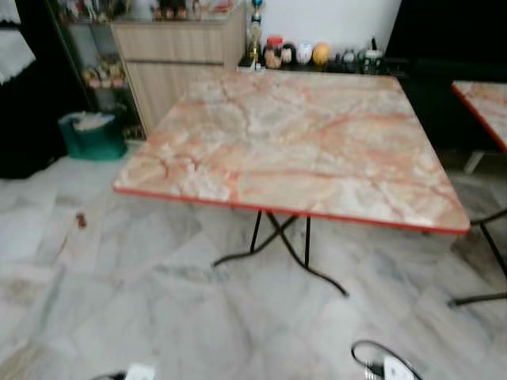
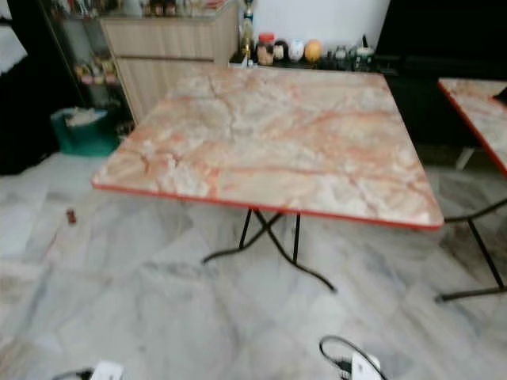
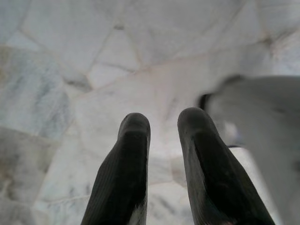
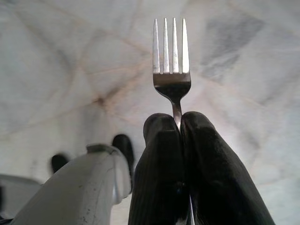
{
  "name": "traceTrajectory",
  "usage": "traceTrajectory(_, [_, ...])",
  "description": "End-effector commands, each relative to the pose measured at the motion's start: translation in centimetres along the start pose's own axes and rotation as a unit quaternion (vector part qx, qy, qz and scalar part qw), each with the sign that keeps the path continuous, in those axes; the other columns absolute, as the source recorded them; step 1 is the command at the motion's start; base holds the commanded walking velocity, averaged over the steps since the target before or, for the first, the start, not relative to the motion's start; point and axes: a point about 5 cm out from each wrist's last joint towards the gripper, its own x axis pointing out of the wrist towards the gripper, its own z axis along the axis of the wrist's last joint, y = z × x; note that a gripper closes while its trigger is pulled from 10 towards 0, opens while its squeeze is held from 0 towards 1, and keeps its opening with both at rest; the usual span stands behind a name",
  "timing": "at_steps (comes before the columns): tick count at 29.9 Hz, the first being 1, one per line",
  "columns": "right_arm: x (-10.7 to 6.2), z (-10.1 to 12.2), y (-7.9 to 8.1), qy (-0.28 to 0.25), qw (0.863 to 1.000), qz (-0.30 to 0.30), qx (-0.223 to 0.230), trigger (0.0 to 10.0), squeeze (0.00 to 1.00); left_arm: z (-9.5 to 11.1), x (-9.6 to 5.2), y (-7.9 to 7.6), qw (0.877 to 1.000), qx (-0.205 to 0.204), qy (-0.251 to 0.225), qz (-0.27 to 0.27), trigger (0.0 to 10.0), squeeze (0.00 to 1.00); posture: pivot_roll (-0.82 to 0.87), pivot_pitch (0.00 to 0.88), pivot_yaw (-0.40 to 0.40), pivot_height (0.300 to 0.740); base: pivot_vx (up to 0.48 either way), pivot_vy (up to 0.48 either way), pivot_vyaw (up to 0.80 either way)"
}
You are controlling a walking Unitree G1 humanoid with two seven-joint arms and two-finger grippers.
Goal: Setting the table
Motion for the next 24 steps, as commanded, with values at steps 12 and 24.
traceTrajectory(12, [0.1, 0.49, 0.59, -0.009, 1.0, 0.008, 0.002, 10.0, 0.0, -0.46, -0.09, 0.47, 1.0, 0.0, 0.011, 0.005, 10.0, 0.0, 0.06, 0.0, -0.037, 0.727, 0.0, -0.303, 0.0])
traceTrajectory(24, [0.13, 0.68, 0.78, -0.01, 1.0, 0.019, -0.016, 10.0, 0.0, -0.39, -0.08, 0.54, 1.0, 0.0, 0.011, 0.006, 10.0, 0.0, 0.05, 0.0, -0.033, 0.727, 0.0, -0.279, 0.05])
